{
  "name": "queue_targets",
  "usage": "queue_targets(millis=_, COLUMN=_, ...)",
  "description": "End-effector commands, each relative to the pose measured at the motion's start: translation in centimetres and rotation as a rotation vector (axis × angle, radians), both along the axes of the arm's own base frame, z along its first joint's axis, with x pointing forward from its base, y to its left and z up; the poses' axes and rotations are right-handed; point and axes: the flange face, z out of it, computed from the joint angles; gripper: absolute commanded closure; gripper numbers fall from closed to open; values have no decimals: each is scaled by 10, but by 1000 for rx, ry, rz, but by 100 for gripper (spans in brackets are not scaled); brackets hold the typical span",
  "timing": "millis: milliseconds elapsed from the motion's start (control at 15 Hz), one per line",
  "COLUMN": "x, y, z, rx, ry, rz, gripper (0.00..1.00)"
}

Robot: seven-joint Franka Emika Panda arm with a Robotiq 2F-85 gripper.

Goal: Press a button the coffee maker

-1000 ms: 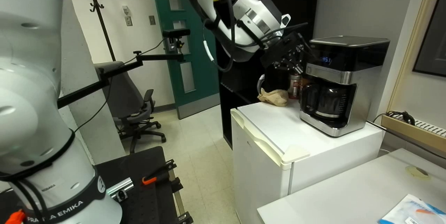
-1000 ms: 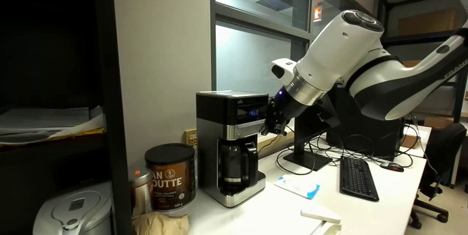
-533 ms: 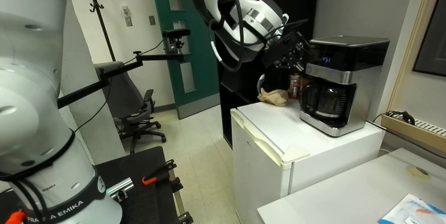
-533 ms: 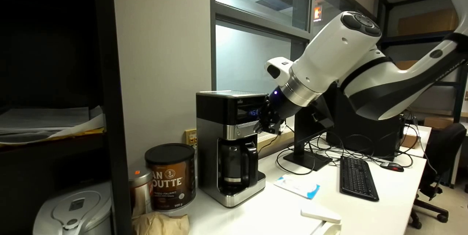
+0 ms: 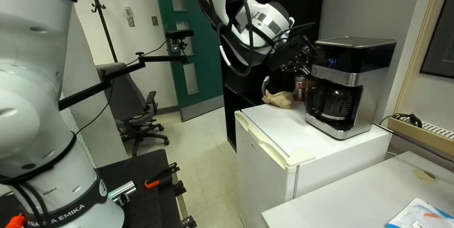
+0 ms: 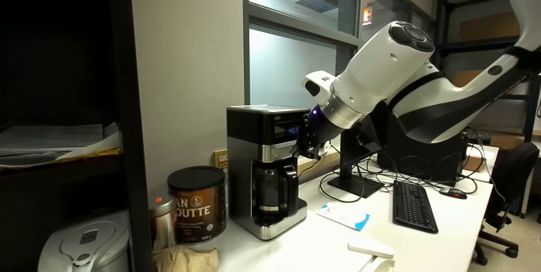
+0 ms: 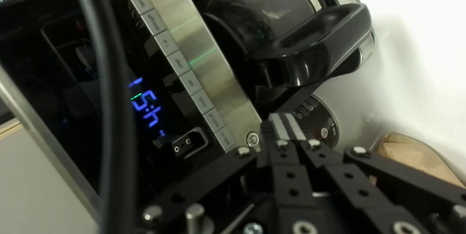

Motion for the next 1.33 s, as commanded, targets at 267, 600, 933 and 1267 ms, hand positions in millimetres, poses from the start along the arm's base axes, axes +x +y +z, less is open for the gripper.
queue_targets(millis=267, x=18, y=6, z=-5, rx=16, ry=-33, rz=11, gripper=100)
queue_targets(millis=600, x=26, y=9, z=-8, rx=19, ry=-38, rz=10, gripper=100)
queue_targets(millis=933, x=34, y=11, z=-12, rx=19, ry=-40, rz=10, gripper=100)
queue_targets(millis=1267, x=41, y=13, z=-15, rx=17, ry=-44, rz=10, gripper=100)
